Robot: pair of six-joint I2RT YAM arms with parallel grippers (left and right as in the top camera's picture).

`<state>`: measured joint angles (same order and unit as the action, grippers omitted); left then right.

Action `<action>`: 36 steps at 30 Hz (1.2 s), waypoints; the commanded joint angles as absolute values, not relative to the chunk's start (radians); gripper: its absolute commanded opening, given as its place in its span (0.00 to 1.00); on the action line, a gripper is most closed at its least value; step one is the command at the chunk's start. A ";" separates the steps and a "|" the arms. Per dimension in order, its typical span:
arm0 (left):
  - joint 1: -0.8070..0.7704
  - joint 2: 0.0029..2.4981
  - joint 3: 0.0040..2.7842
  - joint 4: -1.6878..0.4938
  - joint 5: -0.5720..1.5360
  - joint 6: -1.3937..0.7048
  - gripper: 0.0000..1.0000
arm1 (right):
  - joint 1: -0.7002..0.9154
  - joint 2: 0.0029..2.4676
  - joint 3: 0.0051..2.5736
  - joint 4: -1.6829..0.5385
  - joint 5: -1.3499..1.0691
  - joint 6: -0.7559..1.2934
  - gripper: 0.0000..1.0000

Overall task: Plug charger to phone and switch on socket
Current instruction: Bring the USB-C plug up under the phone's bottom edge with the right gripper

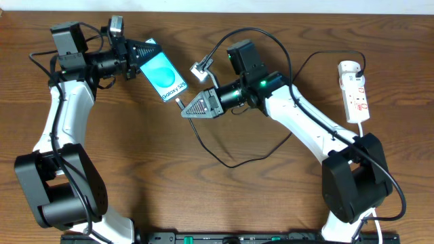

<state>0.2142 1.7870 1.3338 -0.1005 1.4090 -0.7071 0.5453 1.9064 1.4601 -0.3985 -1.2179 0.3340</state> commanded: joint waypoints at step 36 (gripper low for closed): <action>0.219 1.794 1.339 -0.084 1.485 -0.716 0.07 | 0.541 1.903 1.459 -0.352 -1.225 0.388 0.01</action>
